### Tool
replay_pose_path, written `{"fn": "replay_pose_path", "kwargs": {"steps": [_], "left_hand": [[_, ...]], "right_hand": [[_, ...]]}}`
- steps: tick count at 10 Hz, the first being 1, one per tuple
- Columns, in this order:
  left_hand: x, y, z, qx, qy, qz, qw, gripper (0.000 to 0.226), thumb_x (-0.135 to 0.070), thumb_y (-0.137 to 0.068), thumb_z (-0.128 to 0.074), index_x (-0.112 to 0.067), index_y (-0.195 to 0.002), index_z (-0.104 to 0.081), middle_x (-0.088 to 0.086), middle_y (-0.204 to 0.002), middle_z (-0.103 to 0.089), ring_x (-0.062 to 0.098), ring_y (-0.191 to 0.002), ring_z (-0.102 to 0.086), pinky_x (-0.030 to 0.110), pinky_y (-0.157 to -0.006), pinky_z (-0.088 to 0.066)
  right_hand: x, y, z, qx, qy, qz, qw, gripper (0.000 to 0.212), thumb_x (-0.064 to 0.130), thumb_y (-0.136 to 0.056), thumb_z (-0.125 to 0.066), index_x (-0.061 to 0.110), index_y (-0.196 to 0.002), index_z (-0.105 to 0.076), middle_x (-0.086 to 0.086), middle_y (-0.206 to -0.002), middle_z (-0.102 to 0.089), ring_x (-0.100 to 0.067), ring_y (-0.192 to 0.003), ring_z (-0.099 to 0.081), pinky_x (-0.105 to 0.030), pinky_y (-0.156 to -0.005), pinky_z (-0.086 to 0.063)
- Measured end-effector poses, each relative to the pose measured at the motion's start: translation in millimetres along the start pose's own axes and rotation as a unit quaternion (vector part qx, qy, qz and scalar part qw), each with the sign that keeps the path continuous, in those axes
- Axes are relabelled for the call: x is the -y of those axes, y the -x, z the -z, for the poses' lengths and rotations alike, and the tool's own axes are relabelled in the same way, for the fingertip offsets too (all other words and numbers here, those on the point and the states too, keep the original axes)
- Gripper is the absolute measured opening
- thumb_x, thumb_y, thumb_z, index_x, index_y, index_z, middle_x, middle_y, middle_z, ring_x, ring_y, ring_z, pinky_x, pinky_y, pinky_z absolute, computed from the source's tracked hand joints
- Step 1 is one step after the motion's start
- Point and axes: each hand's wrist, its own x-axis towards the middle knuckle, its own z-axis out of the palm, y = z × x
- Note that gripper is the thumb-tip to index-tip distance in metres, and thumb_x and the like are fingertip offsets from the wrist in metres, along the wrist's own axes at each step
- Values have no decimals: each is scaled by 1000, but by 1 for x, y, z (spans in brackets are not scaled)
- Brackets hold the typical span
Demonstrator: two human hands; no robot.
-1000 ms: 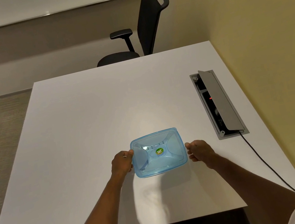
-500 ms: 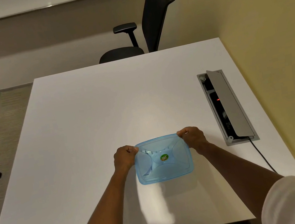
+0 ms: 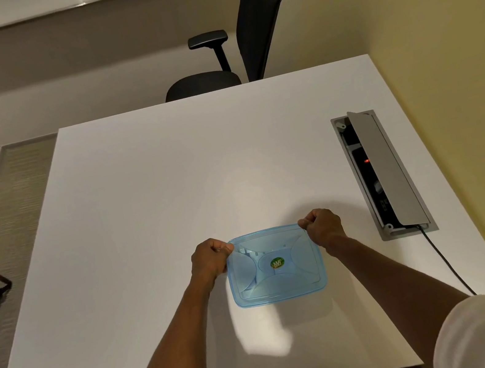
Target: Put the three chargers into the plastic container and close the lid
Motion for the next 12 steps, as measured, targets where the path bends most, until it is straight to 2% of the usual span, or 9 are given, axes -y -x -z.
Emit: {"fn": "replay_pose_path", "kwargs": {"steps": [3, 4, 5, 6, 7, 8, 9, 11, 12], "left_hand": [[4, 11, -3, -32, -22, -38, 999, 13, -28, -86, -71, -15, -89, -71, 7, -97, -74, 33, -96, -70, 42, -87, -58], [10, 28, -10, -86, -115, -144, 979, 32, -29, -94, -61, -14, -123, -63, 7, -124, -65, 29, -120, -60, 35, -99, -46], [17, 43, -21, -88, -151, -220, 960, 51, -33, -97, -55, -12, -143, -47, 7, -147, -50, 24, -138, -46, 34, -113, -36], [36, 63, -44, -51, -241, -301, 922, 73, -51, -98, -41, -16, -157, -16, -3, -166, -11, 15, -155, -7, 30, -126, -7], [49, 67, -54, -45, -301, -331, 893, 81, -61, -96, -26, -19, -158, 5, -6, -165, 14, 12, -153, 17, 29, -124, 10], [64, 67, -56, -36, -361, -341, 868, 82, -67, -94, -14, -21, -154, 18, -3, -164, 23, 10, -150, 26, 31, -123, 17], [70, 68, -55, -34, -380, -339, 860, 80, -64, -95, -13, -21, -153, 20, -1, -165, 20, 9, -150, 26, 31, -123, 18], [66, 67, -49, -52, -364, -344, 864, 79, -54, -99, -26, -25, -152, 26, -7, -163, 26, 8, -150, 26, 28, -122, 18], [43, 68, -35, -80, -357, -362, 857, 80, -54, -98, -26, -25, -152, 25, -9, -162, 27, 9, -150, 26, 32, -124, 12]], "right_hand": [[-4, 15, -3, -30, -12, 44, 999, 20, 26, -91, -64, 6, -95, -65, -11, -96, -69, -30, -96, -63, -35, -79, -48], [-11, 41, -11, -92, 36, 138, 986, 38, 26, -92, -60, 6, -123, -53, -14, -121, -59, -30, -111, -55, -37, -92, -44], [-21, 58, -19, -103, 108, 229, 962, 54, 27, -92, -60, 4, -138, -43, -15, -138, -51, -31, -126, -48, -39, -106, -39], [-38, 83, -31, -70, 184, 302, 933, 74, 31, -94, -57, 3, -153, -21, -14, -160, -22, -29, -149, -18, -39, -121, -16], [-50, 95, -37, -58, 203, 327, 921, 79, 33, -95, -55, 3, -154, -11, -11, -162, -6, -25, -151, -4, -39, -122, -6], [-60, 105, -38, -48, 227, 338, 912, 78, 34, -95, -55, 1, -153, -12, -12, -161, -5, -29, -150, -4, -42, -122, -6], [-62, 108, -34, -47, 237, 333, 912, 77, 34, -95, -56, 1, -152, -16, -13, -161, -8, -31, -150, -7, -44, -123, -9], [-51, 115, -29, -80, 250, 350, 899, 77, 32, -87, -66, -6, -146, -33, -23, -154, -33, -39, -142, -33, -51, -116, -29], [-29, 115, -20, -63, 237, 314, 917, 78, 42, -96, -49, 5, -154, -14, -13, -163, -10, -30, -151, -11, -39, -123, -7]]}}
